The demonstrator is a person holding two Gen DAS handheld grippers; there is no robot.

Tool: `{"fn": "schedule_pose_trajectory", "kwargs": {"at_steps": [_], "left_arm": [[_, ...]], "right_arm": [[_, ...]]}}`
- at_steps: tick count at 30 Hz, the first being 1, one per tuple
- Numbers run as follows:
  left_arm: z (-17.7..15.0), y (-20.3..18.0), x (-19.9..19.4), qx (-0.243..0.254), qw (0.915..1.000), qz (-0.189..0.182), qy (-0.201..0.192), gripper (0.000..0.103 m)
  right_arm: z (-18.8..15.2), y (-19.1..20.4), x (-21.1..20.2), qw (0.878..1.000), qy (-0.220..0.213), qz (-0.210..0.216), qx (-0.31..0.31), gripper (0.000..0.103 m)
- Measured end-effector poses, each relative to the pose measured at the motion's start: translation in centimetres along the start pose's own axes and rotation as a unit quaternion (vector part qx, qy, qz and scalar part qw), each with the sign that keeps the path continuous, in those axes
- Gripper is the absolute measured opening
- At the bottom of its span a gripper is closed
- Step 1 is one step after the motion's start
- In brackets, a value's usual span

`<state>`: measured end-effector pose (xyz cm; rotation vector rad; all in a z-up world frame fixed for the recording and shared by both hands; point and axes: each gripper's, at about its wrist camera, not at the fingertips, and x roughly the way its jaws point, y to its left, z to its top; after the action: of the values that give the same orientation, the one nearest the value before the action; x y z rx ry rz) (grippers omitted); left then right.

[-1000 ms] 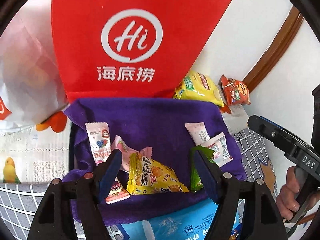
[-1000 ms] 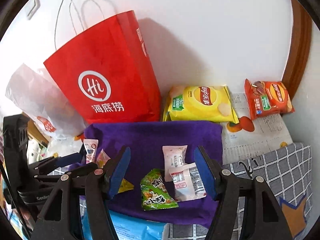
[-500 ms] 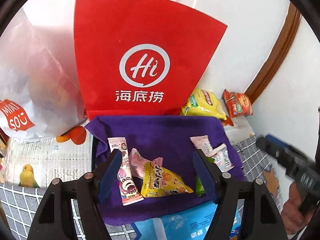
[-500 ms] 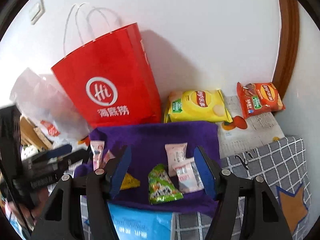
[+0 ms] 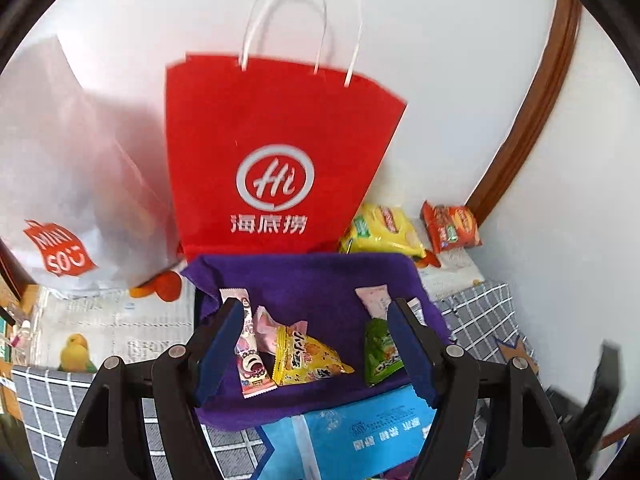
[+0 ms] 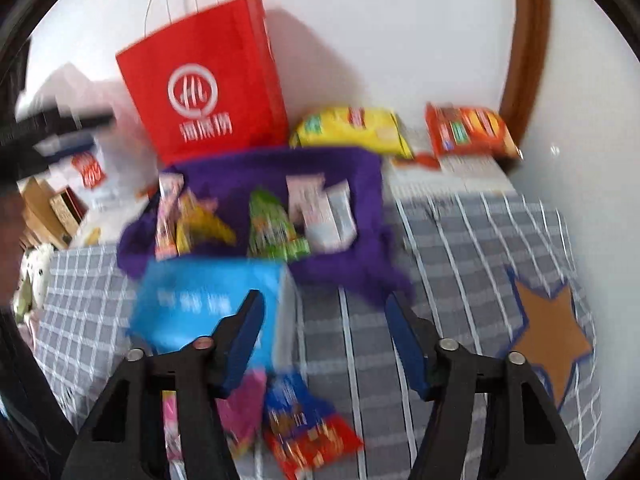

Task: Organize snacks
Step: 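Move both grippers back toward the remaining snacks beside the tissue box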

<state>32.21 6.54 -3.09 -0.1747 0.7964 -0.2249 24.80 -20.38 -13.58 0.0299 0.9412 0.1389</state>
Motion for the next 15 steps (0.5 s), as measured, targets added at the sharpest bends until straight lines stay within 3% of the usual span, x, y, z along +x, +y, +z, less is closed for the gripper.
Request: {"fn": "schedule_pose_trajectory", "kwargs": {"at_steps": [4, 7, 15], "left_arm": [[-0.1, -0.2, -2.2, -0.009, 0.9999, -0.002, -0.014, 0.072], [-1.2, -0.4, -3.0, -0.008, 1.0000, -0.003, -0.003, 0.072], [-6.0, -0.2, -5.3, 0.008, 0.9995, 0.022, 0.020, 0.072]], "right_arm": [[-4.1, -0.8, 0.3, 0.999, 0.034, 0.011, 0.007, 0.055], [-6.6, -0.6, 0.9, 0.998, 0.065, 0.024, -0.015, 0.055], [-9.9, 0.3, 2.4, 0.996, 0.050, 0.039, -0.062, 0.068]]}}
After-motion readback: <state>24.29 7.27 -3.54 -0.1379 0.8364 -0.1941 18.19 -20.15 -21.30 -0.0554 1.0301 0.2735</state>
